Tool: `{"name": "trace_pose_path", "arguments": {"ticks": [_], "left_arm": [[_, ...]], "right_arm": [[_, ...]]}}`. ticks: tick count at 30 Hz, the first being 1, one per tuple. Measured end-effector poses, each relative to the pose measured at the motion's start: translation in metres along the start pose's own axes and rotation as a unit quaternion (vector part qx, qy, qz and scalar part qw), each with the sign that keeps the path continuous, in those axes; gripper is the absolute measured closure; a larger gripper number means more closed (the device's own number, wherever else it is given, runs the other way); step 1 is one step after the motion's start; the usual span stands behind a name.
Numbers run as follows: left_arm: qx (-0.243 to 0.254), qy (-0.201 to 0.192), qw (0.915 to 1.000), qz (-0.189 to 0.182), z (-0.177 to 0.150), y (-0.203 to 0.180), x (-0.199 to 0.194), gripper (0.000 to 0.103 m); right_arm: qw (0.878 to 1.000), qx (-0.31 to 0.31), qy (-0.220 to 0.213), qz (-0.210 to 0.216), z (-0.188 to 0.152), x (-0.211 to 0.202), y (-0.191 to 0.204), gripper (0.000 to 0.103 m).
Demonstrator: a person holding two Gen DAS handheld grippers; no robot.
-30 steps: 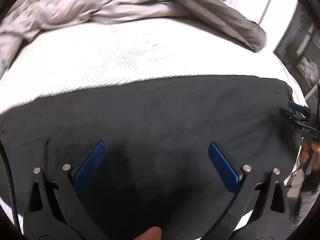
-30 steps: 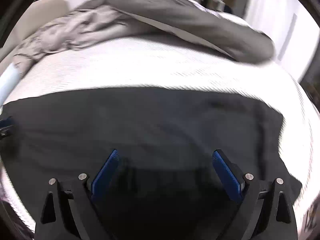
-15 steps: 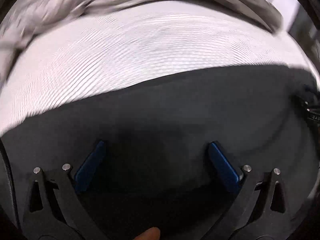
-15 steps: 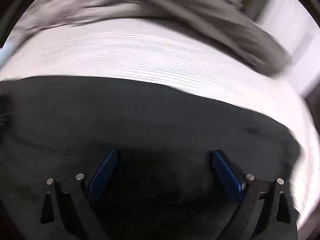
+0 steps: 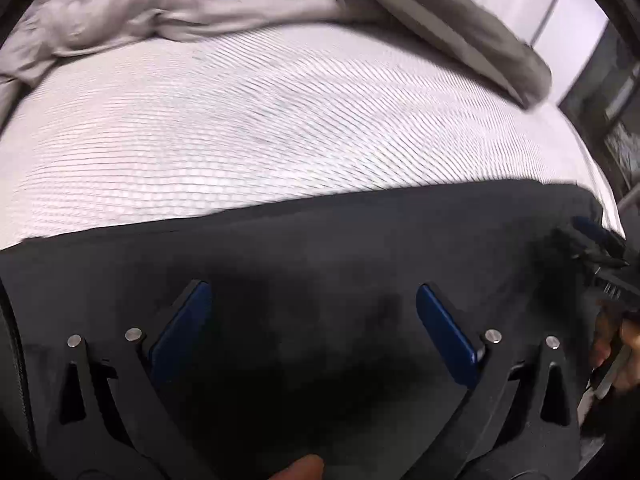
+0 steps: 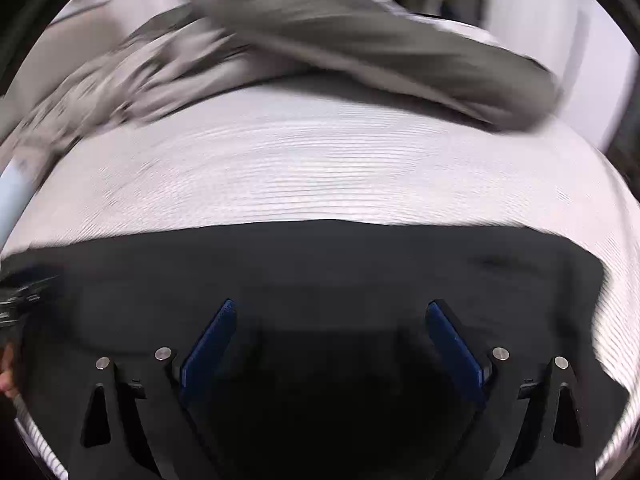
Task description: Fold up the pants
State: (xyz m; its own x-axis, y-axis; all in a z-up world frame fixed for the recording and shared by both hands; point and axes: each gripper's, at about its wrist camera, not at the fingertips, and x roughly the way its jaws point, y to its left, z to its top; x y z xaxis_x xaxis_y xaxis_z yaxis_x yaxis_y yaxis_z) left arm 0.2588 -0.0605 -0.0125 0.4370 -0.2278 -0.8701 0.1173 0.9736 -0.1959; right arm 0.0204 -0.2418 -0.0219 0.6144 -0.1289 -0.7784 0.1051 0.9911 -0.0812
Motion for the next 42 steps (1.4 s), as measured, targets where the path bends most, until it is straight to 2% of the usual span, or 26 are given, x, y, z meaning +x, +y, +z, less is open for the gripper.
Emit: {"name": "trace_pose_path", "arguments": {"ticks": [2,4,7,10,11,13,15,18,20,22,25,26,28,29,30,32,34,35,38,40,42], "left_arm": [[0.009,0.013,0.9999,-0.002,0.000,-0.016,0.016,0.001],[0.017,0.015,0.9995,0.020,0.006,-0.029,0.023,0.001],[0.016,0.007,0.9986,0.050,0.015,-0.021,0.029,0.001],[-0.021,0.003,0.9965,0.081,0.017,0.016,0.030,0.001],[-0.040,0.000,0.9958,0.082,0.016,0.028,0.027,0.001],[-0.055,-0.005,0.9948,0.086,0.016,0.041,0.022,0.001],[-0.063,-0.007,0.9950,0.077,0.014,0.043,0.015,0.001],[-0.075,-0.017,0.9966,0.029,0.017,0.028,0.005,0.001],[-0.062,-0.026,0.9977,-0.004,0.022,0.005,0.001,0.001],[-0.031,-0.022,0.9990,-0.025,0.027,-0.029,0.008,0.001],[-0.002,0.013,0.9994,-0.033,0.025,-0.063,0.033,0.001],[0.005,0.019,0.9997,-0.015,0.023,-0.069,0.040,0.001],[0.006,0.017,0.9996,-0.021,0.024,-0.070,0.040,0.001],[-0.006,0.014,0.9994,-0.031,0.025,-0.065,0.036,0.001],[-0.018,0.011,0.9993,-0.030,0.024,-0.056,0.032,0.001],[-0.043,0.002,0.9991,-0.004,0.023,-0.036,0.026,0.002],[-0.056,-0.002,0.9983,0.015,0.020,-0.020,0.022,0.002],[-0.057,-0.006,0.9977,0.035,0.018,-0.015,0.017,0.002],[-0.058,-0.009,0.9962,0.064,0.011,-0.009,0.009,0.002],[-0.068,-0.014,0.9955,0.064,0.004,-0.011,-0.003,0.002],[-0.062,-0.037,0.9950,0.068,-0.004,-0.017,-0.023,0.002]], "right_arm": [[0.999,-0.041,0.014,0.002,0.000,0.013,0.040,0.006],[0.997,-0.068,0.032,0.008,-0.003,0.028,0.064,0.006],[0.996,-0.079,0.044,-0.002,0.009,0.052,0.057,0.006],[0.997,-0.038,0.044,-0.050,0.020,0.062,0.016,0.005],[0.997,-0.020,0.045,-0.065,0.020,0.062,0.002,0.005],[0.991,0.025,0.043,-0.127,0.018,0.058,-0.036,0.005],[0.985,0.077,0.038,-0.148,0.014,0.050,-0.069,0.005],[0.985,0.124,0.021,-0.118,0.012,0.035,-0.082,0.005],[0.989,0.119,0.014,-0.089,0.014,0.026,-0.073,0.005],[0.995,0.083,0.018,-0.045,0.012,0.023,-0.047,0.005],[0.999,-0.005,0.038,-0.019,0.005,0.031,0.001,0.005],[0.998,-0.031,0.047,-0.022,0.002,0.035,0.015,0.006],[0.996,-0.053,0.043,-0.050,-0.001,0.041,0.020,0.006],[0.997,-0.045,0.042,-0.056,-0.002,0.039,0.013,0.006],[0.995,-0.031,0.040,-0.081,-0.003,0.036,-0.001,0.006],[0.989,-0.026,0.037,-0.143,-0.008,0.030,-0.023,0.006],[0.977,-0.028,0.036,-0.210,-0.018,0.022,-0.059,0.006],[0.973,-0.014,0.037,-0.229,-0.025,0.015,-0.081,0.006],[0.978,0.070,0.033,-0.195,-0.038,-0.007,-0.130,0.006],[0.982,0.069,0.022,-0.174,-0.046,-0.022,-0.135,0.006],[0.985,0.046,0.007,-0.168,-0.054,-0.037,-0.125,0.006]]}}
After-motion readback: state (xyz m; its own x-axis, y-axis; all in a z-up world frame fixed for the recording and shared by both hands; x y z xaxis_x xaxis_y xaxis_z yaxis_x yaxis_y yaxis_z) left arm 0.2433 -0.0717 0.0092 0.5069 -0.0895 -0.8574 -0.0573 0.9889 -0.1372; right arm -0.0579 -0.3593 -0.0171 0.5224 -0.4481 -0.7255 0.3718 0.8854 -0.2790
